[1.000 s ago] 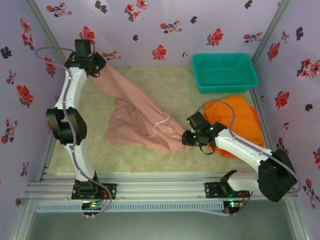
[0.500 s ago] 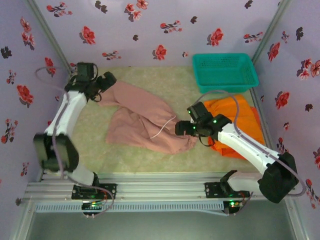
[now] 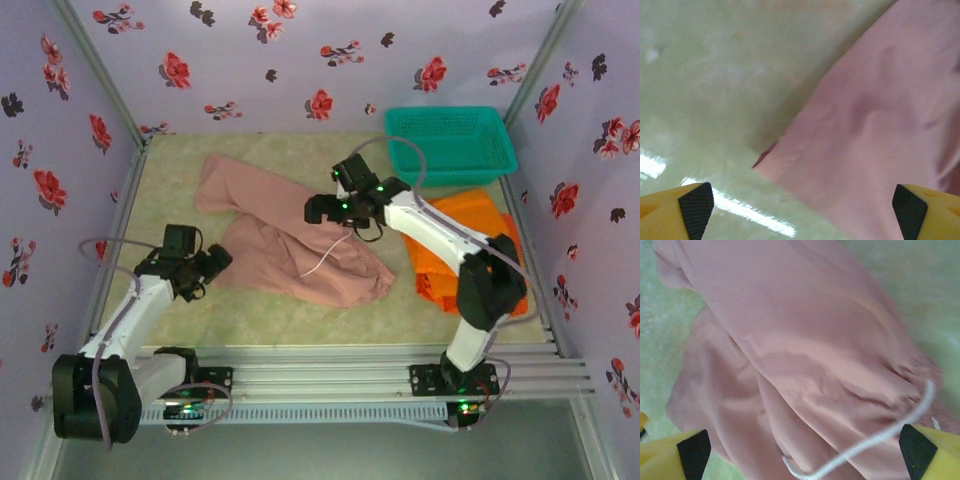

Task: Fold and stack the shorts

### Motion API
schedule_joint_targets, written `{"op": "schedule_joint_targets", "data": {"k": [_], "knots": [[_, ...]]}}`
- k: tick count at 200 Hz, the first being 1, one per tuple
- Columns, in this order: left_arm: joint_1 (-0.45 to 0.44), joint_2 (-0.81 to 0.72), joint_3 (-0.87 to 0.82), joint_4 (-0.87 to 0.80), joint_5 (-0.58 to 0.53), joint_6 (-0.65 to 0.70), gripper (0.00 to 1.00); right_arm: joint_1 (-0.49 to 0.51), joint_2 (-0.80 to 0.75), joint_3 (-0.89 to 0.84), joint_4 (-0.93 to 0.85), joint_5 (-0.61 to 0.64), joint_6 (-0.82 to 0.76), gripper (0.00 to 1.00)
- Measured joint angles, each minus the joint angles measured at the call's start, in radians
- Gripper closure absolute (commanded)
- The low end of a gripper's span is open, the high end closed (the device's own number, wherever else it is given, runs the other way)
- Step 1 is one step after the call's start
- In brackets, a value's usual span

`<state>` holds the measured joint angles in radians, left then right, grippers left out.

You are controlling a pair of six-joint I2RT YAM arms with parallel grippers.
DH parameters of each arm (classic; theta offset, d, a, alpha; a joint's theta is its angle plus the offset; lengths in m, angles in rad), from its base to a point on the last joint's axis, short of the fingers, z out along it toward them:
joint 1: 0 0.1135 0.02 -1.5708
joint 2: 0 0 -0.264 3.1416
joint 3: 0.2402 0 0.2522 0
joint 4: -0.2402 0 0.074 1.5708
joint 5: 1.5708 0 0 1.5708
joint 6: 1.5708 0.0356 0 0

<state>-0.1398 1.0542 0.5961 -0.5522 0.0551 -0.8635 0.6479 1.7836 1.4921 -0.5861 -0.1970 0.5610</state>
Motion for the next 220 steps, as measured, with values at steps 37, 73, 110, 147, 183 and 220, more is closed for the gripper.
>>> {"op": "schedule_joint_targets", "data": {"k": [37, 73, 110, 147, 183, 220], "knots": [[-0.003, 0.031, -0.068, 0.077, 0.012, -0.025, 0.26, 0.000, 0.195, 0.173, 0.024, -0.079, 0.019, 0.01], [-0.009, 0.154, -0.068, 0.204, 0.051, -0.043, 0.57, 0.000, 0.348, 0.301, 0.040, -0.154, 0.053, 0.01], [-0.011, 0.191, -0.068, 0.233, 0.060, -0.042, 0.99, 0.000, 0.474, 0.424, 0.034, -0.190, 0.080, 0.01], [-0.012, -0.034, -0.042, 0.103, -0.015, -0.028, 1.00, -0.023, 0.568, 0.519, 0.032, -0.186, 0.119, 0.01], [-0.006, -0.332, 0.062, -0.136, -0.149, -0.021, 1.00, -0.105, 0.599, 0.518, 0.035, -0.172, 0.165, 0.01], [-0.004, -0.483, 0.102, -0.350, -0.228, -0.036, 1.00, -0.178, 0.599, 0.513, 0.040, -0.153, 0.181, 0.01]]}}
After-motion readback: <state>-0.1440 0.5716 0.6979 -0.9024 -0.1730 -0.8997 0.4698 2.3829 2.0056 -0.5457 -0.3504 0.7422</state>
